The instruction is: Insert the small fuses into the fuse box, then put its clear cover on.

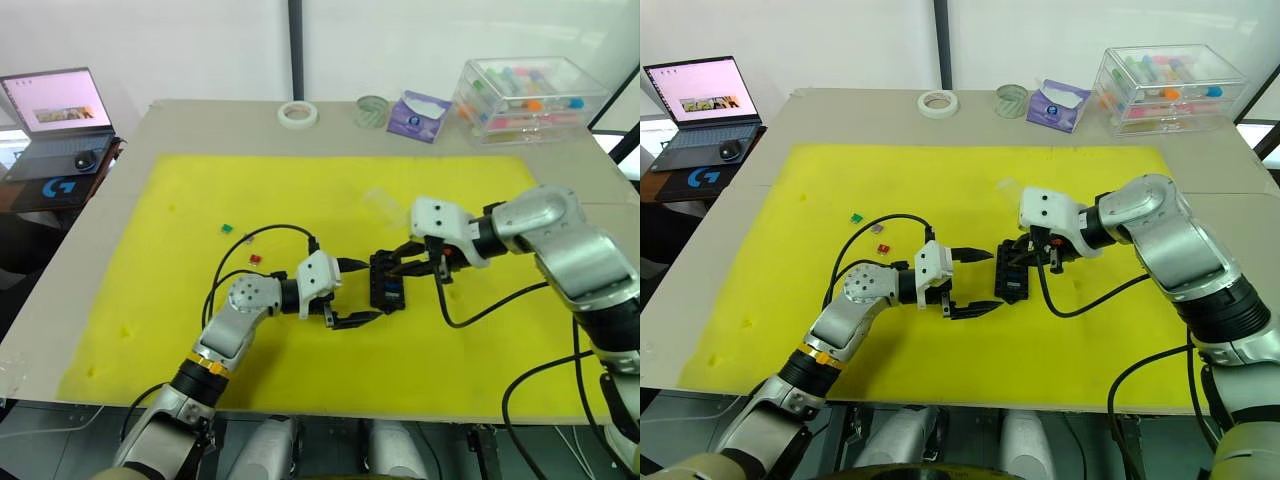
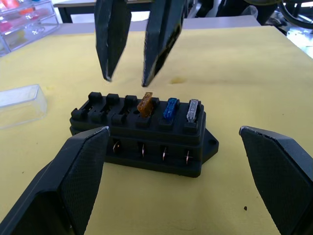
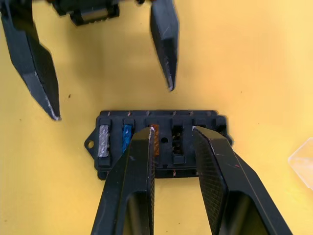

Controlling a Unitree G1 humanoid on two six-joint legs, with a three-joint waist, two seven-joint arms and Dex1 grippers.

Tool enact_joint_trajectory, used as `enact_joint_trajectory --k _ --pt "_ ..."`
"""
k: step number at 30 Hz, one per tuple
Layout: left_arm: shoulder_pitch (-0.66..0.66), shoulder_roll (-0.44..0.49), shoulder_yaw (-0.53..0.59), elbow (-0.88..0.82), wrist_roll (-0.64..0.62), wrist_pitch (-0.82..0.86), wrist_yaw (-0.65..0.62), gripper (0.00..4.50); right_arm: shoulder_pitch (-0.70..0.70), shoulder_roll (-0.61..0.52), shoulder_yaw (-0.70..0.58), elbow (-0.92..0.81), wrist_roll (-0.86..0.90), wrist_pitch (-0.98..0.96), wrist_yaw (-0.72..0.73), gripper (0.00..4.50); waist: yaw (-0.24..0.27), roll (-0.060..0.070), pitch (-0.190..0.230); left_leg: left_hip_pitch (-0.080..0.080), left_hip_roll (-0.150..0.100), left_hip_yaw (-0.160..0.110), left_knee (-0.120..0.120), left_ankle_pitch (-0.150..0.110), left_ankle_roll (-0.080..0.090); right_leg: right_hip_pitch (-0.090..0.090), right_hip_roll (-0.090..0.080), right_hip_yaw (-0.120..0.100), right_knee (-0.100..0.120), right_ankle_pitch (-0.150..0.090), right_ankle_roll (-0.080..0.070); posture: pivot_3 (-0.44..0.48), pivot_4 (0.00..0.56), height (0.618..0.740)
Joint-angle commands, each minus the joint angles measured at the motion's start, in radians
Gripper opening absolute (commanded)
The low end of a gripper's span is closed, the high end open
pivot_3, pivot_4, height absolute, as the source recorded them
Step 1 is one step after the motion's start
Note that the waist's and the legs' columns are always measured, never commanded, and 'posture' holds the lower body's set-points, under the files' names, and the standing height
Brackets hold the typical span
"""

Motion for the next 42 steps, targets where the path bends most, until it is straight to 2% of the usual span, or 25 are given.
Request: enact_joint_trajectory --k 1,3,6,8,25,42 --pt "-0.014 -0.007 0.017 -0.009 -0.007 -0.021 0.006 4.5 -0.016 0.01 -0.048 -0.019 0.029 0.006 -0.016 1.32 0.0 0.0 0.0 0.0 0.0 0.0 0.0 0.0 0.0 0.0 0.0 0.0 0.0 0.0 0.0 0.0 0.15 0.74" --pt "-0.022 -0.01 0.02 0.0 -0.005 -0.022 0.007 4.5 -0.007 0.01 -0.052 -0.025 0.037 0.01 -0.023 1.32 0.001 0.0 0.0 0.0 0.0 0.0 0.0 0.0 0.0 0.0 0.0 0.0 0.0 0.0 0.0 0.0 0.15 0.74" --pt "-0.026 -0.011 0.02 0.003 -0.003 -0.023 0.006 4.5 0.015 0.011 -0.053 -0.032 0.037 0.007 -0.044 0.72 0.0 0.0 0.0 0.0 0.0 0.0 0.0 0.0 0.0 0.0 0.0 0.0 0.0 0.0 0.0 0.0 0.15 0.74" --pt "-0.025 -0.008 0.018 0.003 -0.003 -0.024 0.001 4.5 0.023 0.013 -0.054 -0.041 0.051 0.016 -0.047 0.04 0.0 0.0 0.0 0.0 0.0 0.0 0.0 0.0 0.0 0.0 0.0 0.0 0.0 0.0 0.0 0.0 0.15 0.74" --pt "-0.016 0.004 0.007 -0.008 0.011 -0.03 -0.003 4.5 0.088 0.001 -0.044 -0.076 0.059 0.013 -0.064 0.01 0.0 0.0 0.0 0.0 0.0 0.0 0.0 0.0 0.0 0.0 0.0 0.0 0.0 0.0 0.0 0.0 0.15 0.74" --pt "-0.016 0.011 0.011 -0.01 0.01 -0.026 -0.001 4.5 0.092 0.009 -0.022 -0.045 0.039 -0.01 -0.067 0.01 0.0 0.0 0.0 0.0 0.0 0.0 0.0 0.0 0.0 0.0 0.0 0.0 0.0 0.0 0.0 0.0 0.15 0.74"
